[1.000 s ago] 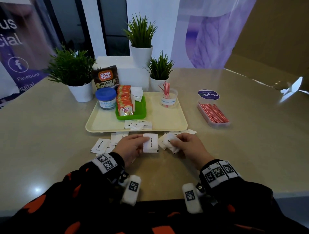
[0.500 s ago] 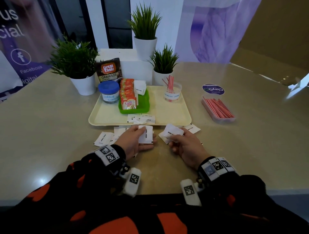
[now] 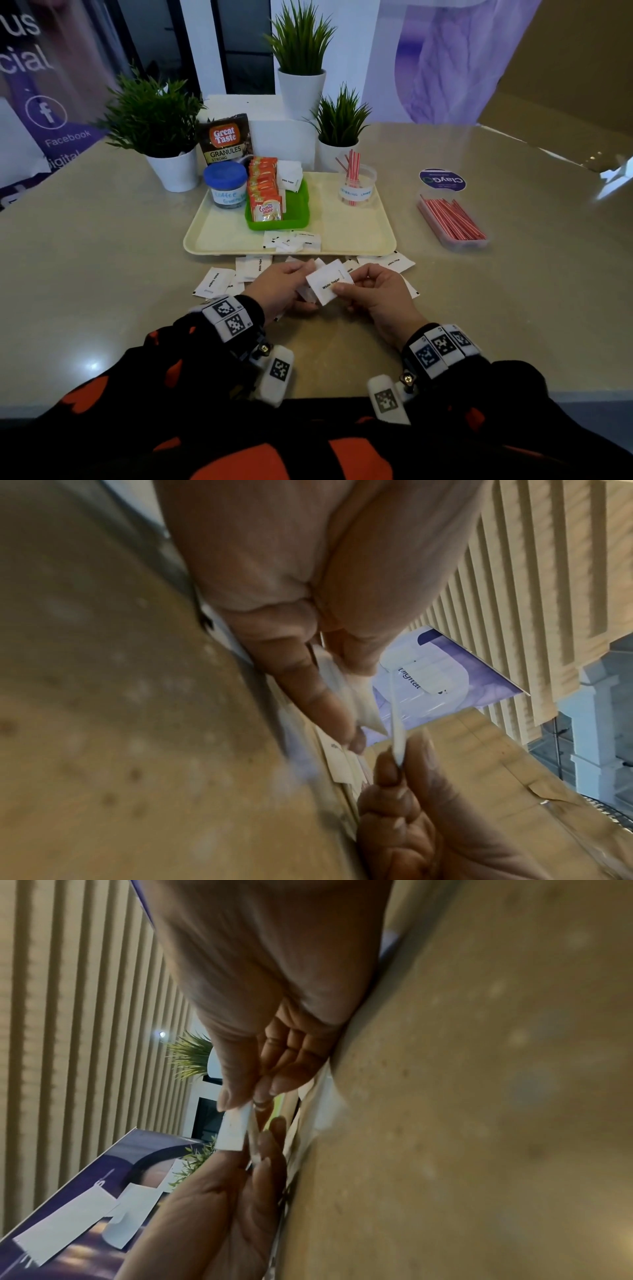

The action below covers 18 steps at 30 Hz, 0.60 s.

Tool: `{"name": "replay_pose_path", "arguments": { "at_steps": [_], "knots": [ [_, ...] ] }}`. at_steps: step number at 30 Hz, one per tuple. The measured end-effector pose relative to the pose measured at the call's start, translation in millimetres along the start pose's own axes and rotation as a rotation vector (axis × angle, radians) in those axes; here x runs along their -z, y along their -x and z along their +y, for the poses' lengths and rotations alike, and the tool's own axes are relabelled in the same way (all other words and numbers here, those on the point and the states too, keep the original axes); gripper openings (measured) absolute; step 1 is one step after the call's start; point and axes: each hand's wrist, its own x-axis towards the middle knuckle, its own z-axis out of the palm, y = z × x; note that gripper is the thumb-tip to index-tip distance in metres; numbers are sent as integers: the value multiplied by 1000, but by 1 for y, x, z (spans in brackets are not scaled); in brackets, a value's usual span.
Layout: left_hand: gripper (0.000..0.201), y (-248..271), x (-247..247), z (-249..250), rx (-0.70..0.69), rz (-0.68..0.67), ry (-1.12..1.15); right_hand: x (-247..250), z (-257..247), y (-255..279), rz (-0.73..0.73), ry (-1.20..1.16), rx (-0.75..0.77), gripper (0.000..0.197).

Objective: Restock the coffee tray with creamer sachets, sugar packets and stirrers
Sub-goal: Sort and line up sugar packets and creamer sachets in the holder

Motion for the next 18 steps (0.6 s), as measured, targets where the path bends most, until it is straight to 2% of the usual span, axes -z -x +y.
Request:
{"name": "replay_pose_path", "arguments": {
  "at_steps": [4,8,11,15,18],
  "knots": [
    [45,1,2,3,63,-25,-20,-1,0,-4,30,78,-44,22],
    [24,5,2,5,-53,-87,-164,-2,-3,-7,40,72,-77,21],
    [20,-3,7,23,-172,-44,-297,-7,-9,-16,36,9,-73,16],
    [25,-25,21,70,-268,61,-590,-17,-26,-44,54,167,96,10],
    [34,-46,30,107,-304,80,-734,-28,-45,-70,26,299,203,12]
  ]
}}
